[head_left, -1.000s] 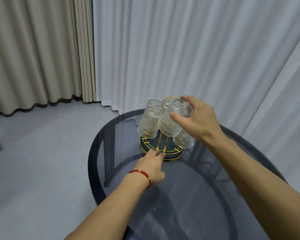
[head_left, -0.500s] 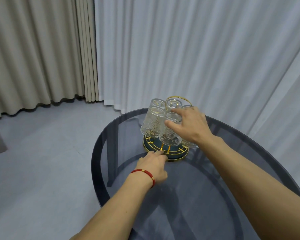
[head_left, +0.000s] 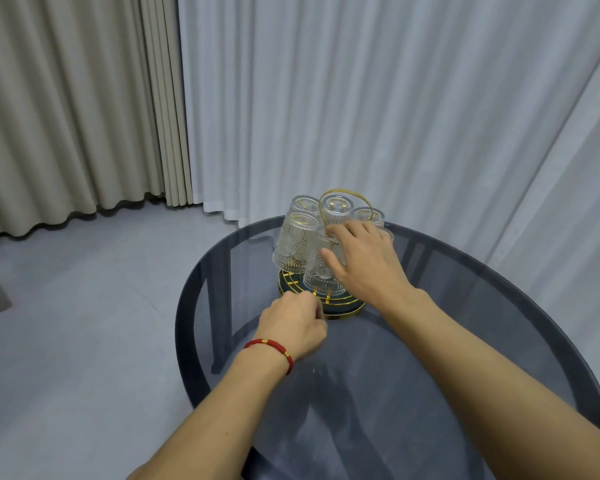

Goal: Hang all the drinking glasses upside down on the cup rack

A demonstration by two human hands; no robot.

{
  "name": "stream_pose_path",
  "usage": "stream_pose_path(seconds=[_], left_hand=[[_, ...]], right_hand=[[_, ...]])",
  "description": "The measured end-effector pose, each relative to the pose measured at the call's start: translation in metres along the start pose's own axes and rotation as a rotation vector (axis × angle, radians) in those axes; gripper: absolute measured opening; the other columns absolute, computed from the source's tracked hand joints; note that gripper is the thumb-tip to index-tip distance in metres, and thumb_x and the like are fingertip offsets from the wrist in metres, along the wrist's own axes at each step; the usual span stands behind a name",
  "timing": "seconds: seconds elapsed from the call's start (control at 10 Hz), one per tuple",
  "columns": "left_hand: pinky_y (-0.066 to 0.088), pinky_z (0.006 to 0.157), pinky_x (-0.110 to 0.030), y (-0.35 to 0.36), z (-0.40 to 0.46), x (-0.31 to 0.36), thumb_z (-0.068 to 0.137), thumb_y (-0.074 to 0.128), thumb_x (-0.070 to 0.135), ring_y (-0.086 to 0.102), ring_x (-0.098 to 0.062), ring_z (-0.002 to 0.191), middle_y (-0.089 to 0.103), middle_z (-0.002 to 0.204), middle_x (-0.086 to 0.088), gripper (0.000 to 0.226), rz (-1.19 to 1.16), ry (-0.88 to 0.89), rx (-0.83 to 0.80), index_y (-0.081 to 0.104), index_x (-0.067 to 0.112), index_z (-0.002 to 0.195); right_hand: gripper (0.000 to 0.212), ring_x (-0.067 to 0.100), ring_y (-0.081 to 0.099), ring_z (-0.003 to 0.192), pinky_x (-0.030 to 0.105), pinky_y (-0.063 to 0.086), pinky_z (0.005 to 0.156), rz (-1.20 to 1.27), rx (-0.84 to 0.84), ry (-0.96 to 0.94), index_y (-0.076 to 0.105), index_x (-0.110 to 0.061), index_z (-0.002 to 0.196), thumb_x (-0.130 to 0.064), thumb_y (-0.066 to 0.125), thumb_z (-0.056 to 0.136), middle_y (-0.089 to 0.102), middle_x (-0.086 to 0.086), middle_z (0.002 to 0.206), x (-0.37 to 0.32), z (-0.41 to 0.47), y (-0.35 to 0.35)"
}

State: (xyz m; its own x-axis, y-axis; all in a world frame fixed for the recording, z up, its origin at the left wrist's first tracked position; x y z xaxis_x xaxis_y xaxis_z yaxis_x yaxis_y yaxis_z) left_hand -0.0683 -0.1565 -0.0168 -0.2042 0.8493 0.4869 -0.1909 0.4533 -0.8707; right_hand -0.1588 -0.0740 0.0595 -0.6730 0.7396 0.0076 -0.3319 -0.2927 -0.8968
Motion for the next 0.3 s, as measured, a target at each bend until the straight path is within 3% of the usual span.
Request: stream_pose_path(seconds=[0.2, 0.3], left_hand=[[0.058, 0.073, -0.033, -0.021, -0.016, 0.018, 0.079, 0.057, 0.004, 0.067, -0.016, 0.075, 0.073, 0.072, 0.003, 0.022, -0.350, 0.097, 0.155, 0.074, 0.017, 0.072], [0.051, 0.066, -0.024, -0.041, -0.033, 0.036, 0.078, 0.058, -0.004, 0.063, -0.010, 0.068, 0.072, 0.070, 0.004, 0.026, -0.505, 0.174, 0.275, 0.075, 0.015, 0.075]], right_hand=[[0.059, 0.027, 0.043, 0.148, 0.046, 0.027, 0.124, 0.124, -0.025, -0.047, 0.045, -0.011, 0.156, -0.036, 0.053, 0.103, 0.052, 0.007, 0.158, -0.001, -0.023, -0.013], [0.051, 0.025, 0.048, 0.144, 0.043, 0.035, 0.121, 0.369, 0.075, 0.035, 0.056, -0.011, 0.148, -0.022, 0.063, 0.099, 0.058, 0.004, 0.151, 0.010, -0.059, -0.037]])
Point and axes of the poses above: each hand's wrist, its own z-axis towards the middle knuckle, its own y-axis out of the palm, x = y × z, the point moved 7 cm from there along z, towards the middle knuckle
